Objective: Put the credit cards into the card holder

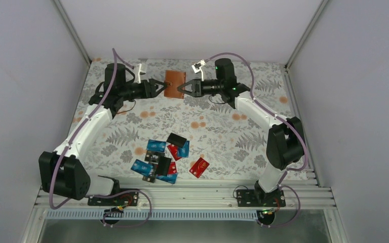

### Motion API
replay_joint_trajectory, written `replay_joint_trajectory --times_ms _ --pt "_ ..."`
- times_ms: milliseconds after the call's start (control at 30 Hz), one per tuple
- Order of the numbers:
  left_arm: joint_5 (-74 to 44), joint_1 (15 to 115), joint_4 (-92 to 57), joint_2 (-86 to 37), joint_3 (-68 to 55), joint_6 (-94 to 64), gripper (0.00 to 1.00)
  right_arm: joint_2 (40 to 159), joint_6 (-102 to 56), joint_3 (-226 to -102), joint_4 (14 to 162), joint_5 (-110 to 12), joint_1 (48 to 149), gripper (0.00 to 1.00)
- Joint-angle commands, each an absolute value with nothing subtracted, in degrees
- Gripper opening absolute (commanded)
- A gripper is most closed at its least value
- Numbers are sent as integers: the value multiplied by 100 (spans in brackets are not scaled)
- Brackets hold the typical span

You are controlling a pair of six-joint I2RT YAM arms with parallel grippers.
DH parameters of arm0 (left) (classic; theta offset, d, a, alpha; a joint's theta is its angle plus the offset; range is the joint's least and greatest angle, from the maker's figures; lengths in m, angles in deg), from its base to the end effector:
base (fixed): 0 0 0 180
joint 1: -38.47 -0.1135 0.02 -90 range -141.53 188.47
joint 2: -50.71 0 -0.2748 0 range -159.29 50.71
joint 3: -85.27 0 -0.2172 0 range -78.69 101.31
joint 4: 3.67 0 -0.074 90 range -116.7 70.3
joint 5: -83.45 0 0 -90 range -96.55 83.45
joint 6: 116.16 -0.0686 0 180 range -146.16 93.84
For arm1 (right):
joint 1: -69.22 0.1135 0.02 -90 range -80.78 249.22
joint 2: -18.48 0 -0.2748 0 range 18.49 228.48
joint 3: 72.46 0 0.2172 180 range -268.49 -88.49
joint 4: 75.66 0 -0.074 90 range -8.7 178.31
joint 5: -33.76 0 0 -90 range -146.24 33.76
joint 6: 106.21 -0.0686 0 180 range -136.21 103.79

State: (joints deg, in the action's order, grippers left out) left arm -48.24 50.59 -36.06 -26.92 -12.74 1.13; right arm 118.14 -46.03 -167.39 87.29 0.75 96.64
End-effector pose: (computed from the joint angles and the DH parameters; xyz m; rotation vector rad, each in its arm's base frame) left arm 0.2722 -0.1051 0.3396 0.1964 2.1197 -1.1641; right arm 0.3161 0.2288 0.3252 -0.6891 2.0028 1.5922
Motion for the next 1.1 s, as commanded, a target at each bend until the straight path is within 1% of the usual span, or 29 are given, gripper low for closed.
replay_joint_trajectory --times_ms 0,233,367,500,667,800,967,1067 --pt "-3619 5164 -4347 -2353 -997 -502 67 11630 -3752 -17128 7544 -843 9801 4" --pt "-2607 5739 -4524 -2180 -977 -834 77 11833 -3610 -17327 7121 -1197 9956 4" --pt "-2004 6137 -4532 -2230 -912 -966 77 11927 -3581 -17480 7009 -1241 10067 4" --pt "-1530 6404 -4573 -2430 -836 -1025 76 12011 -3647 -17556 6986 -1215 10136 4" --pt "-930 6591 -4643 -2667 -769 -980 69 12061 -3665 -17627 6932 -1211 10228 4" --pt "-605 6643 -4638 -2698 -798 -953 59 12077 -3714 -17633 6945 -1212 10300 4" --pt "-407 6667 -4695 -2760 -823 -994 52 12079 -3721 -17674 6924 -1228 10322 4" --pt "-313 6673 -4780 -2849 -855 -1008 45 12077 -3686 -17729 6868 -1221 10319 4"
